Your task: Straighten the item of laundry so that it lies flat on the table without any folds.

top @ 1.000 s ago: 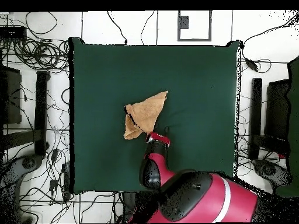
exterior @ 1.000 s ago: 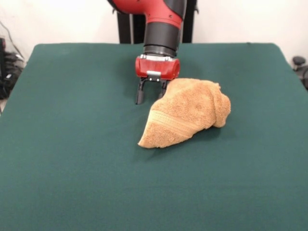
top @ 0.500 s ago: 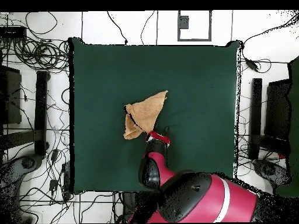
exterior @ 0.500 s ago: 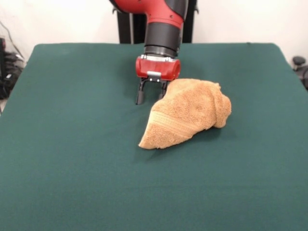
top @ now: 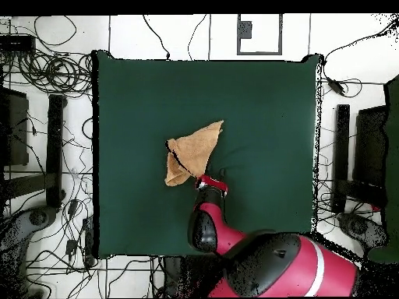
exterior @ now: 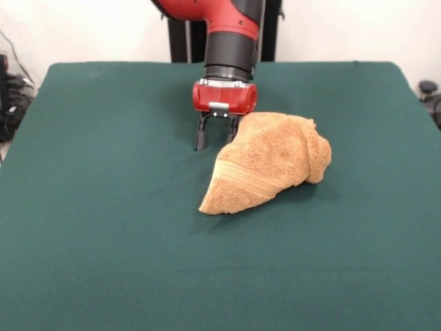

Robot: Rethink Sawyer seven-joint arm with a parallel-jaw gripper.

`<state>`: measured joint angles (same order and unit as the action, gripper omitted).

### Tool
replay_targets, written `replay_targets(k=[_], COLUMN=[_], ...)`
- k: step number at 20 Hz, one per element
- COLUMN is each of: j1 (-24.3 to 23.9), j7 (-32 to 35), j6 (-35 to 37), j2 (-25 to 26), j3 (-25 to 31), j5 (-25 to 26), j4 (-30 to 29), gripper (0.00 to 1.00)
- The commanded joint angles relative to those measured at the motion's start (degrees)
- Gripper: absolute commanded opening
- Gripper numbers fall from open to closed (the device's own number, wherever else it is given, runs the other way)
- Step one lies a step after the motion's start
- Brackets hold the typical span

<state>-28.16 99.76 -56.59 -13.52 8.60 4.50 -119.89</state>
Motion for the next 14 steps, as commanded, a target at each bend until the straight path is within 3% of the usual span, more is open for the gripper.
replay_targets(k=[1,8,14], j1=[3.3,2.3,1.9], j7=[20.5,20.9,20.4], j6=[17.2,17.4,18.5], j2=[9.4,10.8,10.4], j3=[20.9,22.4,23.3], j5=[-0.4,1.4,-0.3], j4=[16.4,17.3,16.5], gripper=[1.00,1.00,1.00])
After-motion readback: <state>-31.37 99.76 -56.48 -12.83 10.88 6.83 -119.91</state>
